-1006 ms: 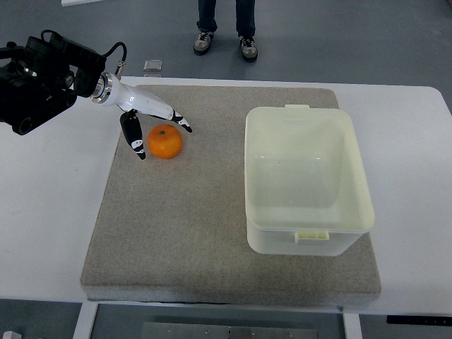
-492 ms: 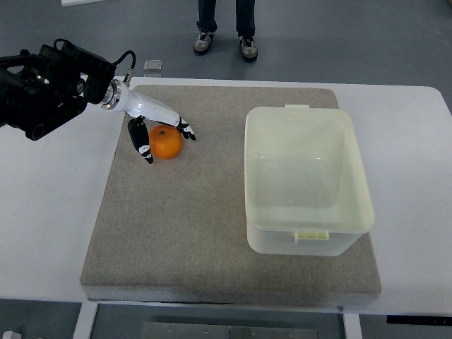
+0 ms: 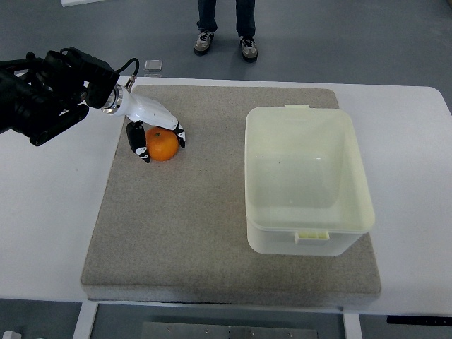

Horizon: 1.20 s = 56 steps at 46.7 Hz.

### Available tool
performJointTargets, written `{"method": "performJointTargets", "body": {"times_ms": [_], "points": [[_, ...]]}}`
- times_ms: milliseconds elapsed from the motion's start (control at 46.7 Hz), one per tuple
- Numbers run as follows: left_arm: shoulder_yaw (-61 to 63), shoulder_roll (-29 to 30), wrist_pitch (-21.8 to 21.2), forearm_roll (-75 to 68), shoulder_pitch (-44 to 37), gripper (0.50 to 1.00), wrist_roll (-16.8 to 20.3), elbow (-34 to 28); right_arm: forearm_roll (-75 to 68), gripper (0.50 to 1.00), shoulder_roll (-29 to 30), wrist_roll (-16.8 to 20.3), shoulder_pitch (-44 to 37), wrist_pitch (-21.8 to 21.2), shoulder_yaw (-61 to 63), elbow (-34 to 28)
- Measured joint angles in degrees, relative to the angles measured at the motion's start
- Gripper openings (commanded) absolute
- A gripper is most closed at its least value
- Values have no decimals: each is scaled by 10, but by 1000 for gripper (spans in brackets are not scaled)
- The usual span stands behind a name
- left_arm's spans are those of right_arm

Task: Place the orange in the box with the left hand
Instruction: 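Close the left hand fingers around the orange, then lift the orange and carry it over the plastic box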

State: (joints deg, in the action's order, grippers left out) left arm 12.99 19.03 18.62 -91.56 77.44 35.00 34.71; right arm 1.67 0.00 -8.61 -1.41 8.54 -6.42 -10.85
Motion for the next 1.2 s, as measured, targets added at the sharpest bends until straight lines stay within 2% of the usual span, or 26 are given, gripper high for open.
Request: {"method": "performJointTargets", "body": {"times_ms": [771,1199], "points": [[-16,-6,-1,42,21,500,0,-43,0,932,0,0,0,0,0,0],[-21,-5,-1,94,81,500,0,-59,0,932,0,0,0,0,0,0]]}}
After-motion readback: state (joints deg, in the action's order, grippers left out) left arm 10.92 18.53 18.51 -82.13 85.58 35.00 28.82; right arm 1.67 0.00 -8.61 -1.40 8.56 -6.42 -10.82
